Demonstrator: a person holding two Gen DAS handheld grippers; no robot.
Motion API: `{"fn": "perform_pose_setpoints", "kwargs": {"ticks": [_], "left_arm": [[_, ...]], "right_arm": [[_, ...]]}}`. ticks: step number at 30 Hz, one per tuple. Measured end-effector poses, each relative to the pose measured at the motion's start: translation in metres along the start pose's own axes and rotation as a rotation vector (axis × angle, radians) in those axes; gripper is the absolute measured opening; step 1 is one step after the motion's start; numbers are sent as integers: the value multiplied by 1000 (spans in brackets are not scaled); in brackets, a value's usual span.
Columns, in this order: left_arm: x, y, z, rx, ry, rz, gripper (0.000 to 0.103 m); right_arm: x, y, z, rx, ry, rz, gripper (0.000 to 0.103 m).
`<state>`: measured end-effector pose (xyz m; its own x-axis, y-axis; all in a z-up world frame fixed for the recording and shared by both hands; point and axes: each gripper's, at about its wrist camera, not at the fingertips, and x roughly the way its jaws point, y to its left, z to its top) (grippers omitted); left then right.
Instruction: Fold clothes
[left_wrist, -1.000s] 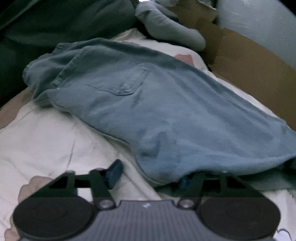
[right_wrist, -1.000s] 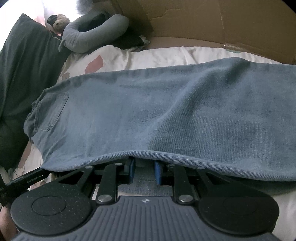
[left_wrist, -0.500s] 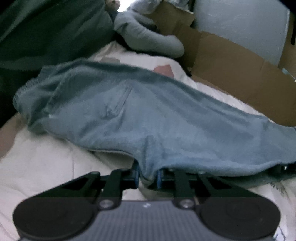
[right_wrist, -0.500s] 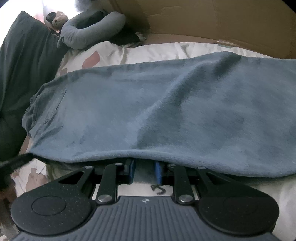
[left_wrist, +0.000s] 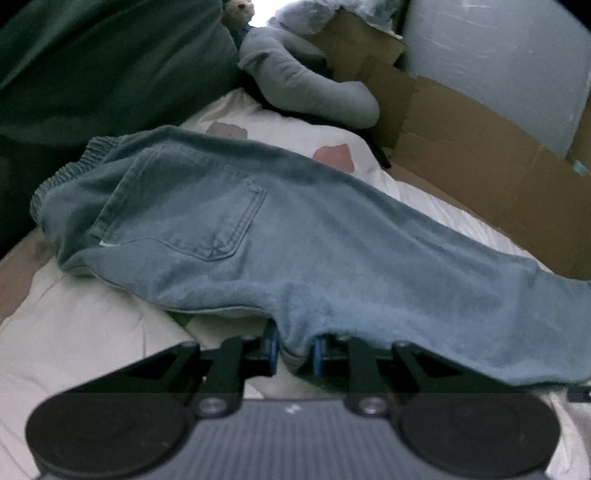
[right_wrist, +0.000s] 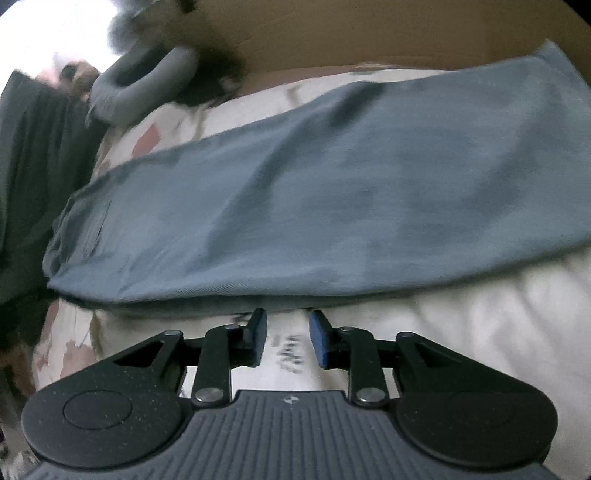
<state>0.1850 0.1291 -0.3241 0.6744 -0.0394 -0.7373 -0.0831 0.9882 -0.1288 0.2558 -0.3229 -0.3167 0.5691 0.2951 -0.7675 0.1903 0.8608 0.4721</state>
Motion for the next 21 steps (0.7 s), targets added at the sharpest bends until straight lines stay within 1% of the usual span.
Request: {"fn": "perform_pose_setpoints", "kwargs": {"ticks": [6, 8, 9, 12, 17, 19, 21], "left_arm": [[1, 3, 0, 9, 6, -10, 19], [2, 5, 1, 7, 7, -15, 18], [2, 6, 1, 6, 9, -17, 18], [4, 6, 2, 15, 16, -17, 18], [4, 6, 4, 33, 34, -13, 17], [4, 7, 5, 29, 49, -14, 17], [2, 5, 7, 48, 51, -8, 17]], "right_arm": [[-26, -42, 0, 94, -65, -56, 34], [-36, -59, 3, 155, -94, -76, 36], [-38, -66, 5, 170, -105, -88, 40], [-48, -87, 13, 230, -148, -130, 40], [-64, -116, 23, 267, -225, -211, 41], [-69, -132, 22, 337, -250, -224, 41], [-73, -145, 21, 384, -272, -264, 41]]}}
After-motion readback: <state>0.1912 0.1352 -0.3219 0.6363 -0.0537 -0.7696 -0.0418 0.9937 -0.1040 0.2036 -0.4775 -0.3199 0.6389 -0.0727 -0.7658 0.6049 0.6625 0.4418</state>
